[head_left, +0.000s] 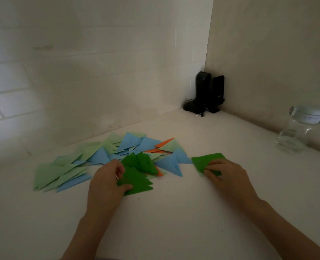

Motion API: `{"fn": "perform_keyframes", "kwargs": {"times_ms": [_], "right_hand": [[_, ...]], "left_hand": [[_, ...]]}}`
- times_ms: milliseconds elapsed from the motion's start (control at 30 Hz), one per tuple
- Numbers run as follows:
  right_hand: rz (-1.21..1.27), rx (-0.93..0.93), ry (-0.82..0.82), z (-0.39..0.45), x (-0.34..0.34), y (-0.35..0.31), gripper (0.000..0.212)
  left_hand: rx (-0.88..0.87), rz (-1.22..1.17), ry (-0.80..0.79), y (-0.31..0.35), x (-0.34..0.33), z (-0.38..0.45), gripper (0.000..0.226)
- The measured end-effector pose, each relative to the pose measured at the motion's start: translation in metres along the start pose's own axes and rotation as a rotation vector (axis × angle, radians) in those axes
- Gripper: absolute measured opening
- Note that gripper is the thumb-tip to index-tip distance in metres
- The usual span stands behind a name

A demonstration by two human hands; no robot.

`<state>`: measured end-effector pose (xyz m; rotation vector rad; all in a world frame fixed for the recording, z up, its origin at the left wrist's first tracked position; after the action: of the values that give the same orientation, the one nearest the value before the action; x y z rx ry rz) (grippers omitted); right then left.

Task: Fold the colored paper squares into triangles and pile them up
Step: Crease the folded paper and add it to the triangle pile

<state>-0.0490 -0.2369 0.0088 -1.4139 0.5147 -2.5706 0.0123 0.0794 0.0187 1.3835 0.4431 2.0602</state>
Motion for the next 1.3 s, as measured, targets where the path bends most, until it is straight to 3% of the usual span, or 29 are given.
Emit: {"fn": "perform_keyframes", "kwargs": {"times_ms": [100,300,467,600,867,1000,1133,1300], "right_hand": [[0.051,0.024,0.079,-0.001,0.004,0.000,0.007],[0.189,-0.086,0.150,-0.003,0.012,0.012,0.007],[0.071,-0.050,0.244,-0.011,0.037,0.010,0.008],[0.037,0.034,0.292,-0.028,0.056,-0.006,0.009],[0.019,0.250,0.145,-0.074,0.046,-0.067,0.018],[0.002,0.190,0.011,-0.081,0.025,-0.061,0.021],[0.173,0.056,-0.047,-0.080,0.014,-0.041,0.024],[0.290,-0.054,-0.138,-0.074,0.013,-0.029,0.022]], "left_hand": [[-0.090,-0.006,0.002,0.024,-0.012,-0.005,0.053],[-0.298,-0.121,-0.039,0.096,-0.044,-0.042,0.034],[-0.337,-0.175,-0.184,0.109,-0.069,-0.067,0.024],[-0.347,-0.238,-0.182,0.114,-0.068,-0.074,0.021],[-0.422,-0.269,-0.204,0.119,-0.073,-0.088,0.033],[-0.463,-0.198,-0.093,0.116,-0.065,-0.088,0.022],[-0.490,-0.217,-0.160,0.119,-0.072,-0.089,0.012],[-0.400,-0.265,-0.198,0.112,-0.078,-0.080,0.019]]}}
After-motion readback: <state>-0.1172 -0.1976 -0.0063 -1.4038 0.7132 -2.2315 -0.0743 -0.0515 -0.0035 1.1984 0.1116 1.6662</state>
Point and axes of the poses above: each hand's wrist, its own z-axis towards the middle knuckle, its own x-axis out of the back of the hand, y = z × x, the point moved 10 cm from there along z, towards the middle knuckle, and after that the axes turned 5 degrees about y, right-handed, at the moved point
